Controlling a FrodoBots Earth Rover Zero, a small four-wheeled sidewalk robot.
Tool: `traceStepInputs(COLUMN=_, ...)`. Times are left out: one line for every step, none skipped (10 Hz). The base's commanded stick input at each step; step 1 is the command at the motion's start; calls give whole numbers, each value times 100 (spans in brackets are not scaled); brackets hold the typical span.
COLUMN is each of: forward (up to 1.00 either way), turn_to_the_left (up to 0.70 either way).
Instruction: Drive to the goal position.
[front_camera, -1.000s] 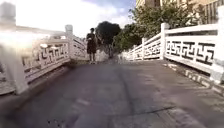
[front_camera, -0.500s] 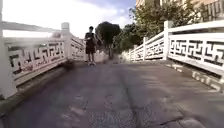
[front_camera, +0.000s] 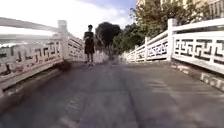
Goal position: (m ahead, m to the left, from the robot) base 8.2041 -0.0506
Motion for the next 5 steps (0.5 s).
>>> traceStepInputs(forward=45, turn_to_the_left=0)
traceStepInputs(forward=45, turn_to_the_left=0)
traceStepInputs(forward=45, turn_to_the_left=0)
traceStepInputs(forward=45, turn_to_the_left=0)
traceStepInputs(forward=45, turn_to_the_left=0)
